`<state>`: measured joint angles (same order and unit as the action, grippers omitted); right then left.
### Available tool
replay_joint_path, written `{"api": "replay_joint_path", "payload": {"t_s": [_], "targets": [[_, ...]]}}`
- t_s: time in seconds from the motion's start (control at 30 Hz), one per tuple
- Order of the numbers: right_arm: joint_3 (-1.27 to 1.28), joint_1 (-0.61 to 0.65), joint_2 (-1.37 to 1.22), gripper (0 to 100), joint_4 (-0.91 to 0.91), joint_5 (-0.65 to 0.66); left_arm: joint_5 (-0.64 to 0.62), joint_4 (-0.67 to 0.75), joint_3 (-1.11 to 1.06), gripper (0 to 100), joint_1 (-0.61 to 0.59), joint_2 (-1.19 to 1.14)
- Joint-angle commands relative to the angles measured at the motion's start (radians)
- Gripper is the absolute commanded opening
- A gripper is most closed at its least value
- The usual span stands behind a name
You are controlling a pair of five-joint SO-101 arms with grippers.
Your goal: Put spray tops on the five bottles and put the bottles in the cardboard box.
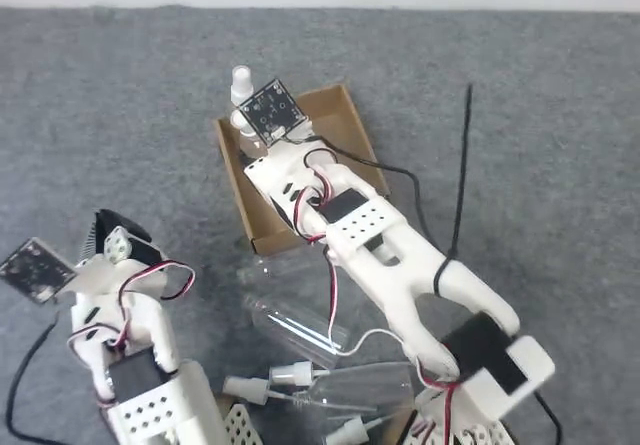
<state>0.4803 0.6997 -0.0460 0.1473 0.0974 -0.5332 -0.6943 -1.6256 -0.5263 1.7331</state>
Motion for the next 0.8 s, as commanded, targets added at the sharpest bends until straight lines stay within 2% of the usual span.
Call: {"api": "replay_joint_path", "payload": {"t_s": [0.0,0.23,0.67,0.77], "targets": [[-0.072,0.010,-0.010,0.8,-0.073,-0.012,0.005,0.031,0.004,2,-0.003,0.021],[-0.077,0.018,-0.094,0.9,-0.122,-0.014,0.044,0.032,0.004,1,-0.002,0.021],[-0.081,0.050,-0.186,0.9,-0.234,-0.017,0.044,0.029,0.004,1,-0.003,0.021],[-0.081,0.051,-0.185,0.9,-0.231,-0.095,0.044,0.029,0.004,1,-0.003,0.021]]}}
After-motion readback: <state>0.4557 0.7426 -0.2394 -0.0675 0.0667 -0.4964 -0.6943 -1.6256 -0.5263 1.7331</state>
